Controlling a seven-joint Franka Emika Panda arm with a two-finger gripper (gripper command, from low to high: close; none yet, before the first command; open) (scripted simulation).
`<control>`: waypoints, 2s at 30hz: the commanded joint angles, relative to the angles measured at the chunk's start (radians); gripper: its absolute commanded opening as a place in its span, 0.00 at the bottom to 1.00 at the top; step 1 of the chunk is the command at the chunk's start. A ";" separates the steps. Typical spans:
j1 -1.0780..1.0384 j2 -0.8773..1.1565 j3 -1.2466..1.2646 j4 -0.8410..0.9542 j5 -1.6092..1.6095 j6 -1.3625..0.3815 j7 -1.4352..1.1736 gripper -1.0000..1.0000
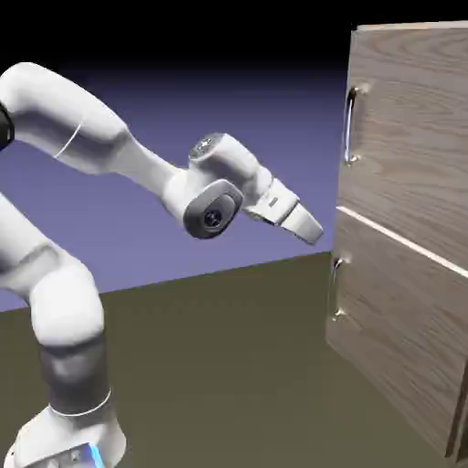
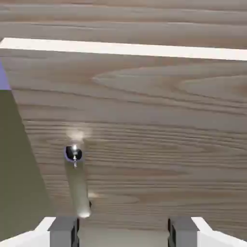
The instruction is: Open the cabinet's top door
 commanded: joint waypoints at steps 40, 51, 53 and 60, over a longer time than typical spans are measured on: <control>-0.540 -0.057 0.547 0.403 1.740 -0.030 0.503 0.50; -0.689 -0.073 0.697 0.514 2.218 -0.038 0.641 0.50; -0.716 -0.076 0.725 0.534 2.305 -0.039 0.666 0.50; -0.810 -0.086 0.820 0.604 2.610 -0.044 0.754 0.50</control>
